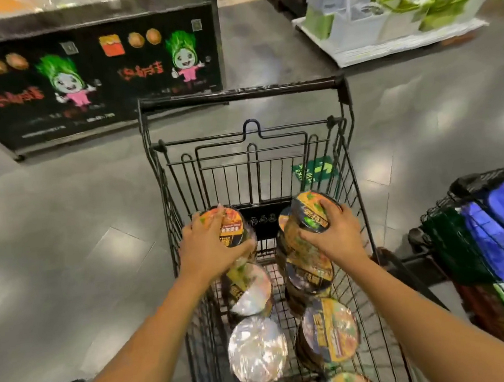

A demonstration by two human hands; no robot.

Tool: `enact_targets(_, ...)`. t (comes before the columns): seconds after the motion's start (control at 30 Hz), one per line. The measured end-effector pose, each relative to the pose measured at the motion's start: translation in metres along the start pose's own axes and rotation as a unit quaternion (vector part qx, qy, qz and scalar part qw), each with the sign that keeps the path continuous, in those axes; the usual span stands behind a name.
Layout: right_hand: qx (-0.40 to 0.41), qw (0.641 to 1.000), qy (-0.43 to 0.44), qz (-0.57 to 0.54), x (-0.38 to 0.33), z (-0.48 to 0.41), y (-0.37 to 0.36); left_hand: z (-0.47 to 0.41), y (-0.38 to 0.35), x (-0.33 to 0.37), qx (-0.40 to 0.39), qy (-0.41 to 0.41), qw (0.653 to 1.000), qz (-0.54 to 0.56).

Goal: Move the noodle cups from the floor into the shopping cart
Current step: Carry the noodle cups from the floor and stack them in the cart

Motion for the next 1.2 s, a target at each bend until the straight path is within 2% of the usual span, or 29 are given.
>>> enact_targets(0.17,-0.012,0.999,0.030,-0.010,0.004,-0.057,-0.016,-0.046,-0.022,0.002,0.001,0.008,1.000,-0.013)
enact_targets(0.27,-0.025,0.998,0.052,0.039,0.009,-0.069,-0.024,-0.057,-0.036,0.002,-0.001,-0.004,0.999,-0.047)
enact_targets(0.43,-0.038,0.994,0.064,0.077,0.022,-0.067,-0.038,-0.054,-0.054,0.004,-0.013,-0.016,0.995,-0.099)
enact_targets(0.63,-0.048,0.987,0.062,0.137,0.014,-0.063,-0.024,-0.050,-0.043,0.006,-0.031,-0.019,0.993,-0.109)
enact_targets(0.83,-0.018,0.984,0.094,0.153,-0.007,-0.023,-0.018,-0.012,-0.029,0.003,0.011,0.000,0.997,-0.077)
enact_targets(1.0,-0.071,0.985,0.104,0.122,-0.025,0.054,-0.049,0.059,-0.030,-0.018,0.053,0.061,0.995,-0.058)
enact_targets(1.1,-0.131,0.970,0.146,0.143,-0.041,0.108,-0.071,0.117,-0.030,-0.044,0.080,0.127,0.988,-0.013)
enact_targets(1.2,-0.146,0.955,0.205,0.155,-0.054,0.157,-0.089,0.184,-0.033,-0.076,0.102,0.214,0.971,0.015)
Point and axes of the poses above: each hand's wrist, its own z-axis away from the middle knuckle, its own y-axis out of the back of the hand, x = y × z, the point moved 1 cm from there along -z, towards the middle knuckle, and after that the axes turned 4 degrees about -z, right-handed, at the moved point
